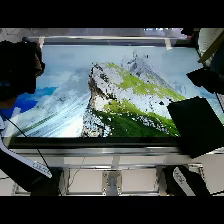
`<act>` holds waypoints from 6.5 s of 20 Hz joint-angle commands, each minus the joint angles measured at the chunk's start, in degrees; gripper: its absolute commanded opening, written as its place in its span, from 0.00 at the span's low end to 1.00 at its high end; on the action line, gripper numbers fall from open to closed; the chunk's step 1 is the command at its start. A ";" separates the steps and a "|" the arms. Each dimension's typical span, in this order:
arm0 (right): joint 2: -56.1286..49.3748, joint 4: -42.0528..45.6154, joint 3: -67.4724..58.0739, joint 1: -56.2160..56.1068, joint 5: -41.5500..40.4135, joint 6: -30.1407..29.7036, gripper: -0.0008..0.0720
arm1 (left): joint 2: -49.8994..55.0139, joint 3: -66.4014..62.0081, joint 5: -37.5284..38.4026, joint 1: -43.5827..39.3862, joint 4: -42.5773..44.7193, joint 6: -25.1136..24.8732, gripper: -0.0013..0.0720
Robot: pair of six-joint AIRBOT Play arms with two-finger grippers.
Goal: Fold the clothes and pants, and hang the long-sleeved shirts on hangers.
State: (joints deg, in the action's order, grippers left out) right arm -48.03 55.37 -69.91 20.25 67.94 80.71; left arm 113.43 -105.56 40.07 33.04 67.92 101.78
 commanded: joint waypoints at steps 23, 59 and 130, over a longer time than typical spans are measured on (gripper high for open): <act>-0.35 29.77 -0.07 -0.04 -0.50 -4.57 0.83 | -32.22 0.22 39.08 -53.77 -14.51 -24.65 0.03; -59.47 8.07 -20.31 -11.32 7.37 -11.37 0.77 | -54.14 70.05 6.93 -73.24 15.45 43.76 0.93; -22.21 5.46 22.03 -36.50 -11.15 12.74 0.67 | -21.07 -0.74 26.60 -41.90 24.65 -3.65 0.97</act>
State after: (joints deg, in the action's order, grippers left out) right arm -73.93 55.94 -47.99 -17.47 52.16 93.17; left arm 98.21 -106.65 57.14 -11.33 91.94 94.52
